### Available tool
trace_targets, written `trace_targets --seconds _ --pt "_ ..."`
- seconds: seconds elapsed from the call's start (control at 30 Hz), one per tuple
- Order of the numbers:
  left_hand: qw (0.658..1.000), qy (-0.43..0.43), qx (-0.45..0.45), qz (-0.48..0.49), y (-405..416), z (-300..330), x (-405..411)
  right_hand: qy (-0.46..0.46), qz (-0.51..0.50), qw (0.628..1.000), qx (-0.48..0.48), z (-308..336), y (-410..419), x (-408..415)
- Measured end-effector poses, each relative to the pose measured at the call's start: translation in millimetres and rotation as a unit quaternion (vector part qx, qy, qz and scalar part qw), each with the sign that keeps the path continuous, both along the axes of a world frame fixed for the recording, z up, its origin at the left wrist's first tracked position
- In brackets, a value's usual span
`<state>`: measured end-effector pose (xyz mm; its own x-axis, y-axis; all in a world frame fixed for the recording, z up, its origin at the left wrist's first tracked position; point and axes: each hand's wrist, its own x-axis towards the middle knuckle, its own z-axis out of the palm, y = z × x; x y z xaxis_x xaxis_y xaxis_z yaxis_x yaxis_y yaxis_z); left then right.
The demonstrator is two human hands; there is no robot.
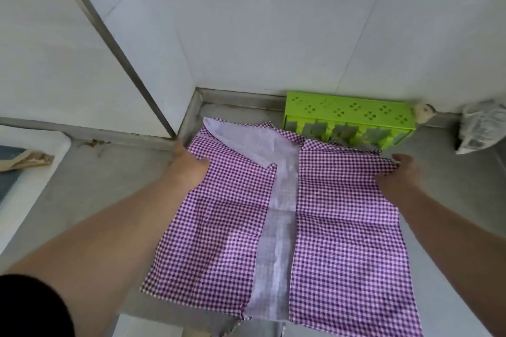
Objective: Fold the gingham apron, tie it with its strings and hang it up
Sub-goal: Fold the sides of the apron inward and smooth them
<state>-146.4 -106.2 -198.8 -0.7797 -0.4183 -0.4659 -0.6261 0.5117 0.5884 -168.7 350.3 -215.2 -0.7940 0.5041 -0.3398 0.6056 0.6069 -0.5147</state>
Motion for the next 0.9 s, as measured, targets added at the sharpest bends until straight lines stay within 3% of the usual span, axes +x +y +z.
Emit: trace_targets --seconds 0.07,0.17,0.23,0.3,0.47,0.57,0.73,0.8,0.9 --pt "0.988 -0.013 -0.106 -0.109 -6.2 -4.9 17.4 -0.023 0.107 0.988 0.106 0.3 -6.5 13.1" --pt "0.920 -0.003 -0.246 -0.306 -8.2 -6.2 49.1 -0.091 0.241 0.940 0.224 0.1 -19.4 28.2" --pt "0.874 0.015 -0.276 -0.400 -9.7 -7.0 68.7 -0.121 0.265 0.915 0.278 -3.3 -25.0 35.1" --pt "0.843 0.034 -0.288 -0.453 -15.4 -8.2 89.2 -0.076 0.263 0.912 0.304 -3.1 -32.2 46.0" --pt "0.809 0.034 -0.267 -0.523 -29.0 -9.1 139.3 0.057 0.396 0.878 0.263 10.6 -78.6 92.5" --pt "0.786 -0.013 -0.253 -0.564 -35.5 -9.3 170.3 0.125 0.557 0.802 0.177 14.0 -119.6 144.4" --pt "0.753 -0.081 -0.274 -0.593 -37.6 -19.3 216.3 0.100 0.723 0.668 0.142 6.1 -183.8 220.4" --pt "0.746 -0.095 -0.288 -0.592 -36.5 -27.2 227.1 0.100 0.741 0.645 0.156 -8.2 -199.8 238.3" --pt "0.755 -0.104 -0.309 -0.569 -26.5 -36.4 237.7 0.110 0.736 0.639 0.194 -23.0 -212.7 251.6"
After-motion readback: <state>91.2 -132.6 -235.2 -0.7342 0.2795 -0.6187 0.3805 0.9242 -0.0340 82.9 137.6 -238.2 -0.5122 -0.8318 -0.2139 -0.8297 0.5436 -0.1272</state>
